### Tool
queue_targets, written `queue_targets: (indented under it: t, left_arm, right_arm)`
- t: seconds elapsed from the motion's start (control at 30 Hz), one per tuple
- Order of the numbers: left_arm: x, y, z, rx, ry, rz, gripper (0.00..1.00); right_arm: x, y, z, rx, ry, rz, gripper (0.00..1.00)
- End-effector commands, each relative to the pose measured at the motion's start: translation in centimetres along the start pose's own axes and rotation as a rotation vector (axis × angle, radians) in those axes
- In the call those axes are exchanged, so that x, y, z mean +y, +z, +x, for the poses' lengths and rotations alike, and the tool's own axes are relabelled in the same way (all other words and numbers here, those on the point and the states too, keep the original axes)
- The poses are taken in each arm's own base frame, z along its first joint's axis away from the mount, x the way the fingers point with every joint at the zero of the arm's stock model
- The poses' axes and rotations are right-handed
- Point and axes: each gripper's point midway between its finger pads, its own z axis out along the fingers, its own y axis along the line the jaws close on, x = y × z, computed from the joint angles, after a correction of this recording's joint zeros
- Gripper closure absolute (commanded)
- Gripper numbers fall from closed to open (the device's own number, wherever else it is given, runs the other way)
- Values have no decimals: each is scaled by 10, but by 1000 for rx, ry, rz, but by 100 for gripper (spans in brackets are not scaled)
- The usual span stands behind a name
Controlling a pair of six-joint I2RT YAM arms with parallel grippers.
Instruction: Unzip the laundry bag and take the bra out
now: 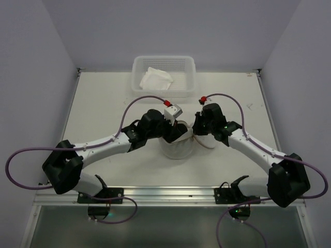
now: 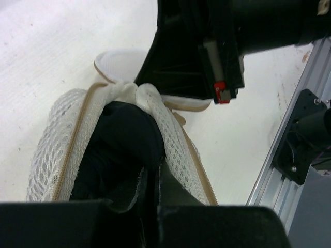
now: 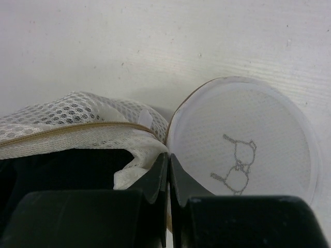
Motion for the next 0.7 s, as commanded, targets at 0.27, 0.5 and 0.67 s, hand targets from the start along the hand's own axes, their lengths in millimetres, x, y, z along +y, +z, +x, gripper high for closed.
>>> queue_targets:
  t: [0.27,0.5,0.67]
  left_arm:
    - [-31,-38,-142,-491,17,111,100]
    - [37,-72,-165,-711,-339,-19,100]
    - [23,-74,-181,-728,-419,124,100]
  right_arm:
    - [-11,3,58,183,-30,-12,100]
    - [-11,-6,62,156,23,-22,100]
    - [-8,-4,59,114,94,-22,100]
